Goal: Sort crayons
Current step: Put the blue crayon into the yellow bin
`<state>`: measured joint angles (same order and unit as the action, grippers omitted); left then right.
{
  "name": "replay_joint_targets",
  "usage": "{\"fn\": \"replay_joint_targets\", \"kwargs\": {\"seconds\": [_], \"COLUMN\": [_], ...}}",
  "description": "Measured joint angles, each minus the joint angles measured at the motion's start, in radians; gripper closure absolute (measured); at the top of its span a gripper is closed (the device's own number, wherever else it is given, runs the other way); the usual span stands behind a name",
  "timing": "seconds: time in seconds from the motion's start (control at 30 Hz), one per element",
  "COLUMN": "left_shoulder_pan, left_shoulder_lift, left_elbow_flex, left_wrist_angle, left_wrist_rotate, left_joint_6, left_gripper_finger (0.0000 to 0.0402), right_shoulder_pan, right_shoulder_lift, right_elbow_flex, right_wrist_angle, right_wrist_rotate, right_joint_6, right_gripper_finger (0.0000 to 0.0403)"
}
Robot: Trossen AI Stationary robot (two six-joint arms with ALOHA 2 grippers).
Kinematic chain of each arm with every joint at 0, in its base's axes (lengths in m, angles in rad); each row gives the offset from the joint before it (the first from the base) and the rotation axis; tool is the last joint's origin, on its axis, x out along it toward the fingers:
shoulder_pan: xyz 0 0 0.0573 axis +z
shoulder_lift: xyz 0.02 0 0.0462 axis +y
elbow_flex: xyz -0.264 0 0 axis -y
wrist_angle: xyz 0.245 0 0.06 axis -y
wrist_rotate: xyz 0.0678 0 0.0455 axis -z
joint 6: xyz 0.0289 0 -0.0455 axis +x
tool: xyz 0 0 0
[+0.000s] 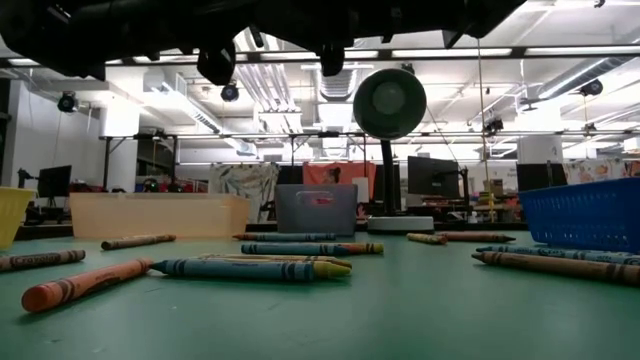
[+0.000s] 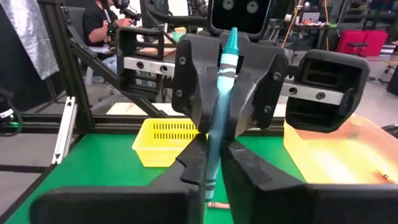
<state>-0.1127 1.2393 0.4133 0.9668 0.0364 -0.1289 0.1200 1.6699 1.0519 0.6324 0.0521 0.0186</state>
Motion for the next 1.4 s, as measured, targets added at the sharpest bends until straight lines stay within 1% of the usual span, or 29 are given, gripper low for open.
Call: {"fn": "replay_joint_targets", "kwargs": {"seconds": [0.2, 0.33, 0.43, 0.53, 0.63, 0.8, 0.87, 1.03, 1.13, 1.3, 1.4], "left_shoulder_pan": [0.0, -0.002, -0.013, -0.021, -0.023, -0.03, -0.044, -0.111, -0.175, -0.317, -0.407], "left_shoulder_lift": [-0.019, -0.04, -0.051, -0.068, -0.089, -0.098, -0.098, -0.098, -0.098, -0.093, -0.083], "left_elbow_flex": [-0.001, 0.0, 0.019, 0.063, 0.136, 0.304, 0.367, 0.485, 0.537, 0.57, 0.559], "left_wrist_angle": [-0.021, -0.065, -0.138, -0.273, -0.491, -1.005, -1.206, -1.63, -1.851, -2.201, -2.307], "left_wrist_rotate": [0.0, 0.0, 0.001, 0.001, -0.004, -0.099, -0.142, -0.223, -0.237, -0.225, -0.167], "left_joint_6": [-0.03, -0.095, -0.133, -0.169, -0.216, -0.318, -0.384, -0.593, -0.766, -1.156, -1.381], "left_gripper_finger": [0.0398, 0.0399, 0.0399, 0.04, 0.04, 0.04, 0.04, 0.04, 0.04, 0.04, 0.04], "right_shoulder_pan": [0.0, 0.0, 0.0, 0.0, 0.0, 0.0, 0.0, 0.0, 0.0, 0.0, 0.0], "right_shoulder_lift": [-0.001, -0.03, -0.069, -0.114, -0.153, -0.18, -0.182, -0.181, -0.181, -0.181, -0.181], "right_elbow_flex": [0.0, 0.001, 0.002, 0.002, 0.002, 0.002, 0.002, 0.002, 0.002, 0.002, 0.002], "right_wrist_angle": [-0.017, -0.092, -0.179, -0.289, -0.396, -0.49, -0.509, -0.531, -0.531, -0.531, -0.531], "right_wrist_rotate": [0.001, 0.001, 0.01, 0.034, 0.037, 0.038, 0.038, 0.038, 0.038, 0.038, 0.038], "right_joint_6": [0.015, 0.045, 0.071, 0.095, 0.119, 0.15, 0.153, 0.152, 0.141, 0.113, 0.1], "right_gripper_finger": [0.0297, 0.0268, 0.0252, 0.0243, 0.0241, 0.0248, 0.0251, 0.0254, 0.0252, 0.0256, 0.0259]}}
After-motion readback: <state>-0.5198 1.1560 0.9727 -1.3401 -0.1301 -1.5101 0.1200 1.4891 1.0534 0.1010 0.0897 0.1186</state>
